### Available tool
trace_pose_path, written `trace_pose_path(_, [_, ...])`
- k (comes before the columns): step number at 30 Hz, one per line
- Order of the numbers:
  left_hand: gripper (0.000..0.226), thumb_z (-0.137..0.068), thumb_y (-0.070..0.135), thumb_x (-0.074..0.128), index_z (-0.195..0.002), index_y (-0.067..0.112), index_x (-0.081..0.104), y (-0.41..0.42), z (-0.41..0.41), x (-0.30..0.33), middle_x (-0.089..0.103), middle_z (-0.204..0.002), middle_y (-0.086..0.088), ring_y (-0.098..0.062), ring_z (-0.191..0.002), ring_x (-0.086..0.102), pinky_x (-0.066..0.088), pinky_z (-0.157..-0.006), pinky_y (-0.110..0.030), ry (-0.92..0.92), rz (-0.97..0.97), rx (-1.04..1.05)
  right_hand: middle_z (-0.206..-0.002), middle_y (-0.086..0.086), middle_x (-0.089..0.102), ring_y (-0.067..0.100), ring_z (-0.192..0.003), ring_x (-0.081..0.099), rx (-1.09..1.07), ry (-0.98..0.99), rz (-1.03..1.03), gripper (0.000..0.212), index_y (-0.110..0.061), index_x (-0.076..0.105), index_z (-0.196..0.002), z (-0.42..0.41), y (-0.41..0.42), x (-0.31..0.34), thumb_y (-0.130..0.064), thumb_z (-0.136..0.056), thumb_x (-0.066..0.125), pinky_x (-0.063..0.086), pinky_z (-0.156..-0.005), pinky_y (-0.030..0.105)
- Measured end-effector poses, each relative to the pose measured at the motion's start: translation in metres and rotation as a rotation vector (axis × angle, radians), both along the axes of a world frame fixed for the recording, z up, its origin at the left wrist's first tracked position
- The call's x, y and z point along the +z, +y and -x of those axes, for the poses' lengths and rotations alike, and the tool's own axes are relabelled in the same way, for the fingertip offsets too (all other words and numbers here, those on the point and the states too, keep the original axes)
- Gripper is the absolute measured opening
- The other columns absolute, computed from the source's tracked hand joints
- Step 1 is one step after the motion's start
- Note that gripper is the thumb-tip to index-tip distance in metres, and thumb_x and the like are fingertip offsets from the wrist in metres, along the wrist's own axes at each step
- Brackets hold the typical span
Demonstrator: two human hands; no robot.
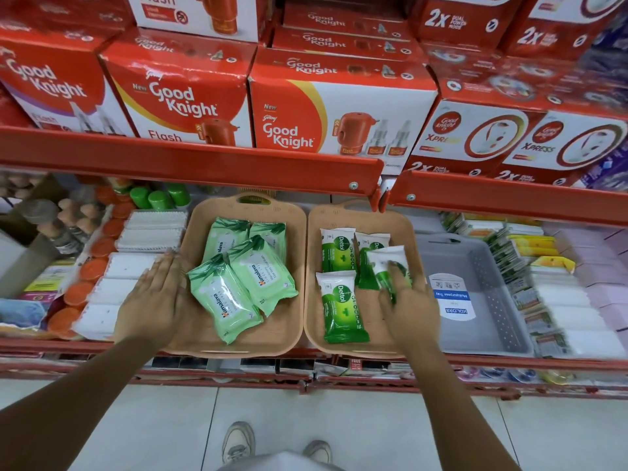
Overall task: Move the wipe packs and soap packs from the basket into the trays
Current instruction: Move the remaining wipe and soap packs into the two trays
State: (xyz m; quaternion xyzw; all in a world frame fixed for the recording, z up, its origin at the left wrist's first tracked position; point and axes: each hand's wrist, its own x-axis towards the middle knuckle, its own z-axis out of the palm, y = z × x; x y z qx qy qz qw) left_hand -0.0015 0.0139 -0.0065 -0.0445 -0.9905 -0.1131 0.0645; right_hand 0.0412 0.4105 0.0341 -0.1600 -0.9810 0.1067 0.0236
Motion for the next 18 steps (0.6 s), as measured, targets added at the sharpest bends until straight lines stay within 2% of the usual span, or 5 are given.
trace_pose_path(3, [0.057,-0.091,0.030,0.024,-0.137,-0.001,0.038,0.002,0.000,0.004,0.041,-0.143,-0.023,-0.035,-0.132,0.038,0.013,-0.111,-0.030,0.021,-0.002,-0.008,-0.149,0.020,0.035,0.041,-0.136,0.033,-0.038,-0.191,0.040,0.053,-0.029,0.030,-0.146,0.002,-0.010,-0.012,-0.043,-0.096,0.039,0.039,-0.105,0.053])
trace_pose_path(7, [0.056,-0.092,0.029,0.025,-0.137,-0.001,0.037,0.004,-0.001,0.002,0.040,-0.143,-0.023,-0.035,-0.132,0.037,0.021,-0.109,-0.039,0.003,0.008,-0.007,-0.152,0.021,0.029,0.042,-0.135,0.033,-0.049,-0.369,0.047,0.062,-0.027,0.029,-0.146,0.005,-0.020,-0.018,-0.060,-0.094,0.024,0.041,-0.102,0.053])
trace_pose_path(10, [0.060,-0.090,0.030,0.021,-0.140,-0.001,0.031,0.008,0.000,0.002,0.036,-0.144,-0.026,-0.036,-0.137,0.026,0.013,-0.112,-0.043,-0.028,0.131,-0.046,-0.152,0.016,0.031,0.037,-0.135,0.033,0.014,-0.255,-0.011,0.052,-0.022,0.032,-0.145,0.006,-0.031,-0.007,-0.045,-0.098,0.031,0.039,-0.103,0.050])
trace_pose_path(13, [0.071,-0.084,0.041,0.014,-0.146,0.007,0.007,0.025,-0.001,0.005,0.013,-0.154,-0.016,-0.025,-0.143,-0.005,-0.001,-0.116,-0.044,0.032,0.290,-0.229,-0.148,0.017,0.038,0.034,-0.134,0.036,0.202,-0.041,0.025,0.047,-0.018,0.040,-0.141,0.011,-0.070,0.006,-0.035,-0.098,0.039,0.040,-0.102,0.046])
trace_pose_path(18, [0.069,-0.090,0.041,0.020,-0.147,0.003,0.011,0.084,-0.010,0.006,0.010,-0.156,-0.019,-0.029,-0.144,0.003,0.002,-0.116,-0.039,-0.080,-0.212,0.167,-0.150,0.014,0.033,0.033,-0.134,0.033,0.516,-0.017,0.105,0.056,-0.023,0.031,-0.146,0.027,-0.142,0.013,-0.041,-0.094,0.043,0.036,-0.107,0.044])
